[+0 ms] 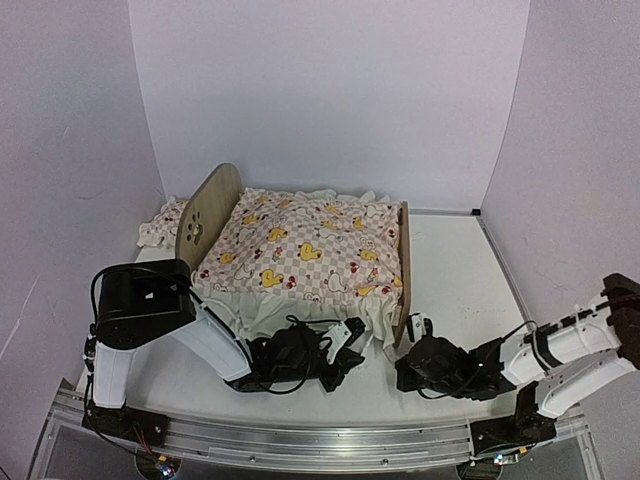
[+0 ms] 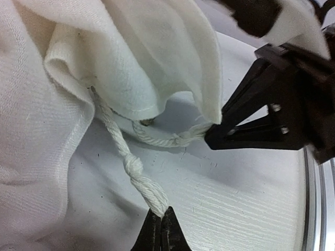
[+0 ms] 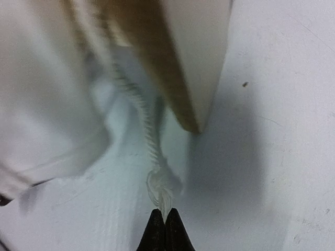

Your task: Set up the pet bed

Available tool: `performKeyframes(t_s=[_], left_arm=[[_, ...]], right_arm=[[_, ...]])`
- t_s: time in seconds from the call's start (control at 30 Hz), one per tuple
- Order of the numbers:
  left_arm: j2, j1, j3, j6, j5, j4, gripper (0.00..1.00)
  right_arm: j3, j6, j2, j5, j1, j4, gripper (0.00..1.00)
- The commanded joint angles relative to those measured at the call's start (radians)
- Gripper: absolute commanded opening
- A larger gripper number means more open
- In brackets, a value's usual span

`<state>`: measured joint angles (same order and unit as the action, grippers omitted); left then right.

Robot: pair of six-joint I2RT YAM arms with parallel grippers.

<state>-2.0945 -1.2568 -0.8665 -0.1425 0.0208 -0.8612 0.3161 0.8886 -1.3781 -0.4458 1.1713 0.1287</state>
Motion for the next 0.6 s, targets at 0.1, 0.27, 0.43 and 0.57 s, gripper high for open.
performKeyframes(t_s=[0.1,0.27,0.43,0.57], left_arm=[[0.013,-0.022,-0.058,-0.02,-0.045,-0.006,0.0],[0.043,-0.073,-0.046,0.024,0.02,-0.002,0.0],[0.084,-0.125,-0.024,0.072,0.035,0.0,0.0],[0.08,-0.135,-0.03,0.085,0.002,0.004,0.0]], right_arm=[[0.058,-0.072,0.354,0.128,0.033,-0.129,0.0],[0.157,-0.174,0.442,0.202,0.033,-0.119,0.0],[0.283,-0.236,0.463,0.167,0.033,-0.129,0.0],[0.352,-0.262,0.441,0.184,0.033,-0.129,0.0]])
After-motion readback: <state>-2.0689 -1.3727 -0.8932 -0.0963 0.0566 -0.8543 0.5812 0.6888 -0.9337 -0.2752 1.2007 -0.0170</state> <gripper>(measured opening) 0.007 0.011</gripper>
